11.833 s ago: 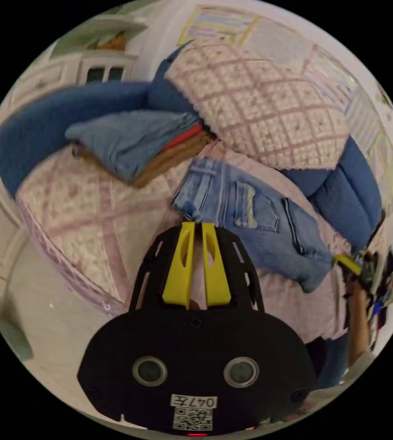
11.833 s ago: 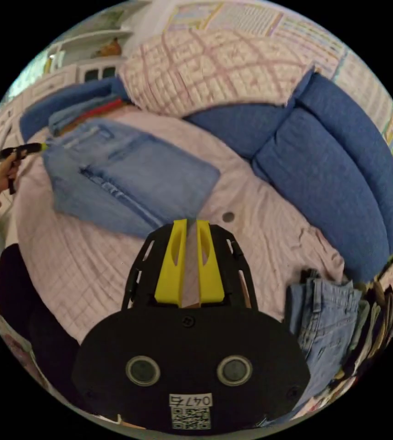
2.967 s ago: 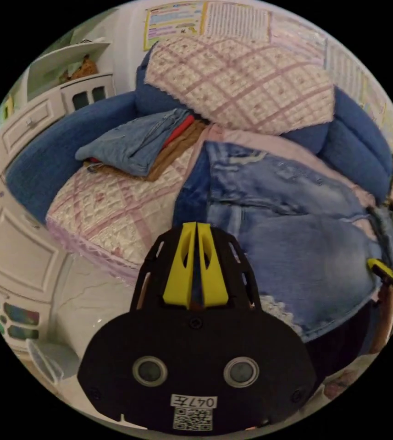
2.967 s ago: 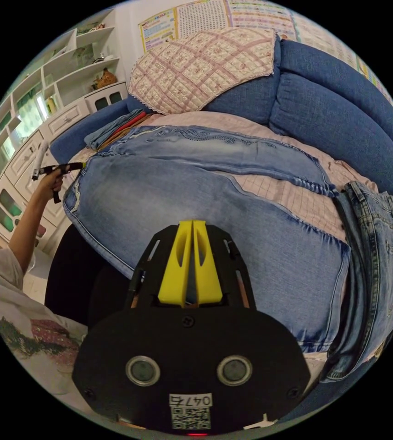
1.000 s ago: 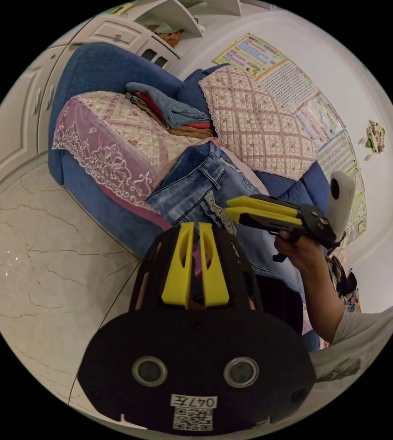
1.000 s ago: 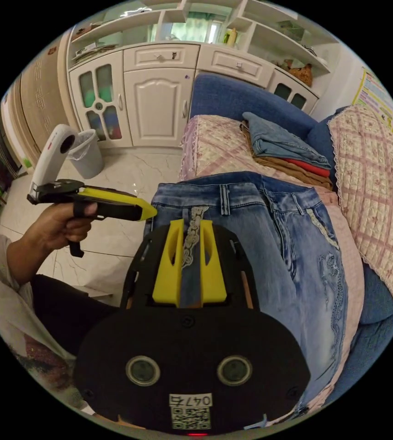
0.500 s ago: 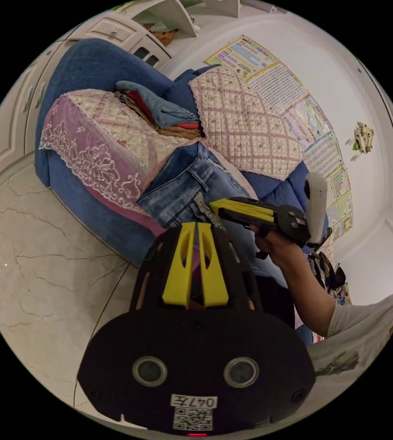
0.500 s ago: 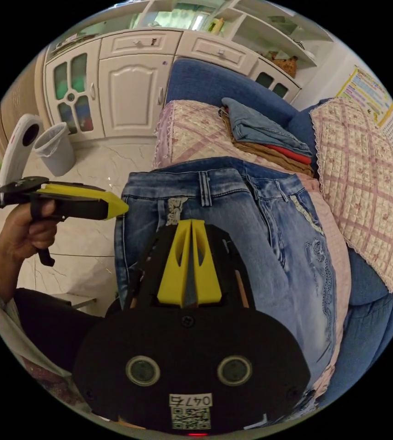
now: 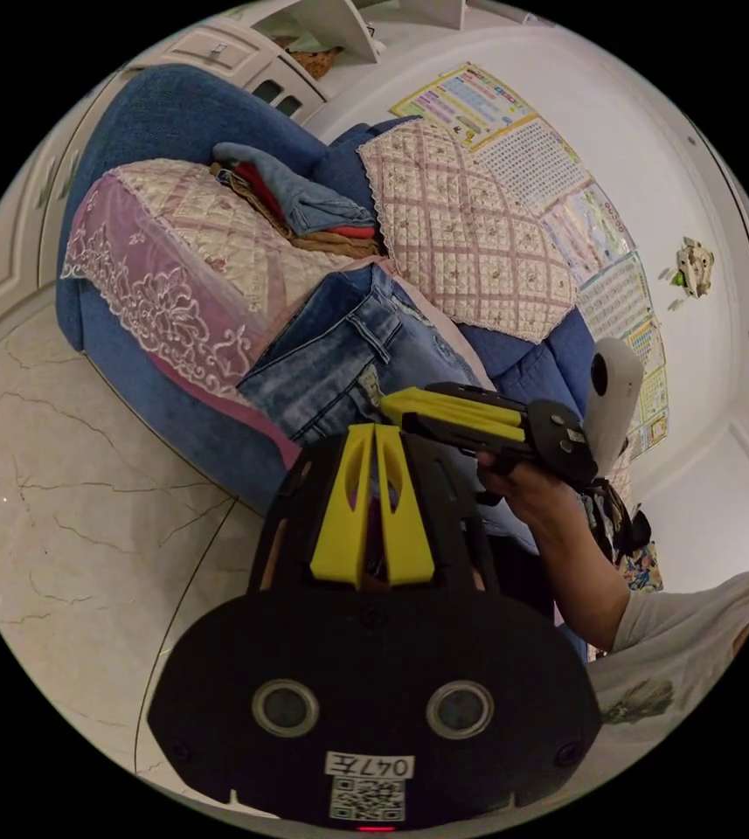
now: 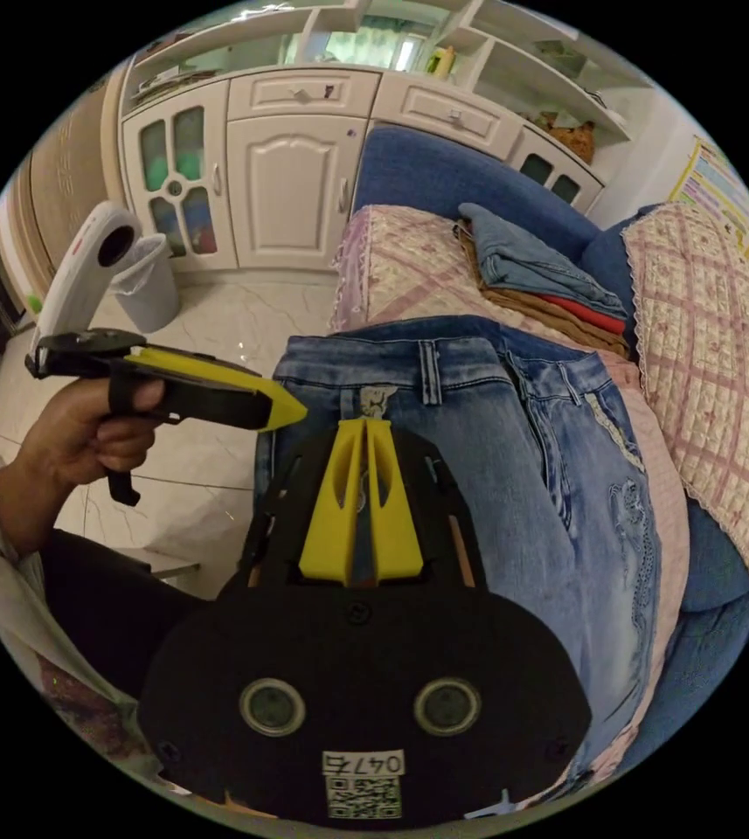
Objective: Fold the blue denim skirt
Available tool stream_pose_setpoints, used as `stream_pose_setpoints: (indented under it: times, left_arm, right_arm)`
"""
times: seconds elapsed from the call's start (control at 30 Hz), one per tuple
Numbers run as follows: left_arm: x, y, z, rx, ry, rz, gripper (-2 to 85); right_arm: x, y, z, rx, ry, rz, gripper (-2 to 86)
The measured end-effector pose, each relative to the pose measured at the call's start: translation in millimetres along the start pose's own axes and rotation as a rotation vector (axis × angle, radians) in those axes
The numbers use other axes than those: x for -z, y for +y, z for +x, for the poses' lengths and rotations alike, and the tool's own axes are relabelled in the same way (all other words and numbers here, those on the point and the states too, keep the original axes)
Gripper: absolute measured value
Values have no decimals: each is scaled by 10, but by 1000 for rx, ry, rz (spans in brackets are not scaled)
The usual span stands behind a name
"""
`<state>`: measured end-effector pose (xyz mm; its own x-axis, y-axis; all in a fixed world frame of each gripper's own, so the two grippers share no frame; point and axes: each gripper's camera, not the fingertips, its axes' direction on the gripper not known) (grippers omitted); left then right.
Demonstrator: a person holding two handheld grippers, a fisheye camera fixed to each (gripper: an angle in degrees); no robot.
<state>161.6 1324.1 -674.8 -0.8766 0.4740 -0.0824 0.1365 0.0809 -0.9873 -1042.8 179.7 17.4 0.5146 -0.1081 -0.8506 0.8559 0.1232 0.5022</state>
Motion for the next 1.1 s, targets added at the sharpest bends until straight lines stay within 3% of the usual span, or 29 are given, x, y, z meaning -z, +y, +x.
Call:
stream_pose_setpoints:
  times: [1.1]
  left_arm:
    - [-121, -128, 166, 30, 22, -18, -10]
  right_arm:
    - [343, -386, 172, 28, 45, -2, 15]
